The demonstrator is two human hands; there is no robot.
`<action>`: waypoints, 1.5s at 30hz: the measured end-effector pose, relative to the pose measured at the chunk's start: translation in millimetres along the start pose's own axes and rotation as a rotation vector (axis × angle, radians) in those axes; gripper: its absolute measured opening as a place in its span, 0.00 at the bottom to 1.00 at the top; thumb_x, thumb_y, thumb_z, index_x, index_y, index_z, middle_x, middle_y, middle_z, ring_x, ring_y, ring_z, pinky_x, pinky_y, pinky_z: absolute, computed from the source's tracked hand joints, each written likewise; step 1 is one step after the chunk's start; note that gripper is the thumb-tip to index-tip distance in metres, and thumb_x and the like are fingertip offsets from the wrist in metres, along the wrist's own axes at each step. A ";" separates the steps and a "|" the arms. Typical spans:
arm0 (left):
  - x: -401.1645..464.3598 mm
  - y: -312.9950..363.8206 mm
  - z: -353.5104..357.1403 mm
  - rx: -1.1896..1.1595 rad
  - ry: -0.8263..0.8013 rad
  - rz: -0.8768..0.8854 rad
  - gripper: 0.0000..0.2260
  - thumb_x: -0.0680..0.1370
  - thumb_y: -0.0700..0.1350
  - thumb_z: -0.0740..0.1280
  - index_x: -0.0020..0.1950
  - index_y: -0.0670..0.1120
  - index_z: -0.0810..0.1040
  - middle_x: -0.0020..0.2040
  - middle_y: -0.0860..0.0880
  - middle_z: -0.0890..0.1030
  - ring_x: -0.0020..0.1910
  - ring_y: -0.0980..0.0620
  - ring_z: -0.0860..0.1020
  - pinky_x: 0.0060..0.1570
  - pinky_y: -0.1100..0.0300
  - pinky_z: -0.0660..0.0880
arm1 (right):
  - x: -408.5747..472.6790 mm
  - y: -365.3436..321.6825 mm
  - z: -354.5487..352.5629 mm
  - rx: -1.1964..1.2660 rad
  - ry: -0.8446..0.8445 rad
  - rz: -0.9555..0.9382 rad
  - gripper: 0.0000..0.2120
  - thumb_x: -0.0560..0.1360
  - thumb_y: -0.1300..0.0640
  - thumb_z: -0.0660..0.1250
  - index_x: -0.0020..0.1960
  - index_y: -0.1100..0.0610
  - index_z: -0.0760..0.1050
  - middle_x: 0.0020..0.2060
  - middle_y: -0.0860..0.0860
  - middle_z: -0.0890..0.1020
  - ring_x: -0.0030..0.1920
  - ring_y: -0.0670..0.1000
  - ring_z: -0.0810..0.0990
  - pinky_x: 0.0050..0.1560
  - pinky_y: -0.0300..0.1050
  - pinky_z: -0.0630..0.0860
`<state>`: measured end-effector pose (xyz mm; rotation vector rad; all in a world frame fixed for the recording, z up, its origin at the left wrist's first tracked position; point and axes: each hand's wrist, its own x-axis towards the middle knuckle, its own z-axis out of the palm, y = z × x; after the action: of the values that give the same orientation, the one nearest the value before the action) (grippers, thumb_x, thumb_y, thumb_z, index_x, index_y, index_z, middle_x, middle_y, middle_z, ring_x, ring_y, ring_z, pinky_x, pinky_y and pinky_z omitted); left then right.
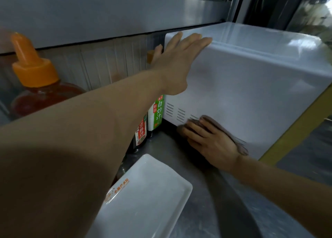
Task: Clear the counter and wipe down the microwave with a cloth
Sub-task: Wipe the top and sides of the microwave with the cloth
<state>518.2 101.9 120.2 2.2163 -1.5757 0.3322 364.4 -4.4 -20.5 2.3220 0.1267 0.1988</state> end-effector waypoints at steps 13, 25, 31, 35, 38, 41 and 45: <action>-1.9 5.5 2.6 0.002 0.021 -0.044 0.49 0.65 0.27 0.66 0.75 0.61 0.48 0.77 0.57 0.48 0.77 0.48 0.43 0.70 0.36 0.44 | 24.8 -15.8 21.8 0.009 0.229 0.073 0.15 0.76 0.49 0.65 0.60 0.50 0.79 0.60 0.44 0.80 0.63 0.49 0.77 0.66 0.50 0.71; -15.6 44.9 -10.6 0.014 -0.019 -0.104 0.43 0.70 0.37 0.69 0.77 0.54 0.48 0.78 0.54 0.48 0.77 0.51 0.45 0.72 0.39 0.45 | -131.3 4.3 24.7 0.029 0.097 0.056 0.19 0.69 0.57 0.72 0.60 0.56 0.79 0.69 0.53 0.71 0.70 0.56 0.67 0.72 0.55 0.50; -24.0 67.0 9.1 -0.001 0.036 -0.052 0.44 0.70 0.34 0.67 0.76 0.56 0.47 0.78 0.55 0.47 0.77 0.53 0.45 0.73 0.40 0.48 | -51.1 -8.9 20.3 -0.023 0.126 0.050 0.19 0.74 0.52 0.67 0.65 0.50 0.74 0.68 0.47 0.73 0.68 0.51 0.71 0.70 0.49 0.64; -23.7 63.6 6.5 0.037 0.025 -0.043 0.45 0.69 0.33 0.68 0.76 0.56 0.47 0.78 0.55 0.47 0.77 0.53 0.46 0.72 0.40 0.50 | -20.7 -15.9 16.5 -0.016 0.141 0.076 0.18 0.74 0.45 0.66 0.64 0.45 0.75 0.63 0.40 0.76 0.65 0.45 0.74 0.68 0.44 0.68; -24.8 66.9 5.0 0.038 0.029 -0.058 0.45 0.69 0.34 0.68 0.76 0.55 0.47 0.78 0.53 0.48 0.77 0.51 0.47 0.72 0.40 0.51 | -51.2 -11.9 15.7 -0.020 0.073 0.102 0.19 0.75 0.45 0.65 0.65 0.45 0.74 0.64 0.40 0.75 0.66 0.45 0.74 0.68 0.44 0.66; -25.1 68.2 2.8 0.039 0.019 -0.059 0.44 0.69 0.34 0.69 0.76 0.55 0.48 0.78 0.53 0.49 0.77 0.50 0.48 0.71 0.39 0.54 | -97.5 -8.5 18.2 0.030 0.068 0.128 0.19 0.78 0.51 0.56 0.67 0.51 0.73 0.65 0.45 0.76 0.66 0.48 0.73 0.68 0.48 0.67; -24.4 70.4 3.6 0.017 0.017 -0.069 0.44 0.69 0.34 0.69 0.77 0.54 0.48 0.78 0.52 0.49 0.77 0.50 0.49 0.71 0.40 0.55 | -157.0 2.7 20.6 0.030 0.077 0.121 0.22 0.78 0.57 0.49 0.66 0.54 0.73 0.68 0.50 0.72 0.72 0.56 0.65 0.73 0.52 0.51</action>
<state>443.5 100.9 119.8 2.2683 -1.4898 0.3441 214.0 -44.9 -48.9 2.3543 0.0279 0.3489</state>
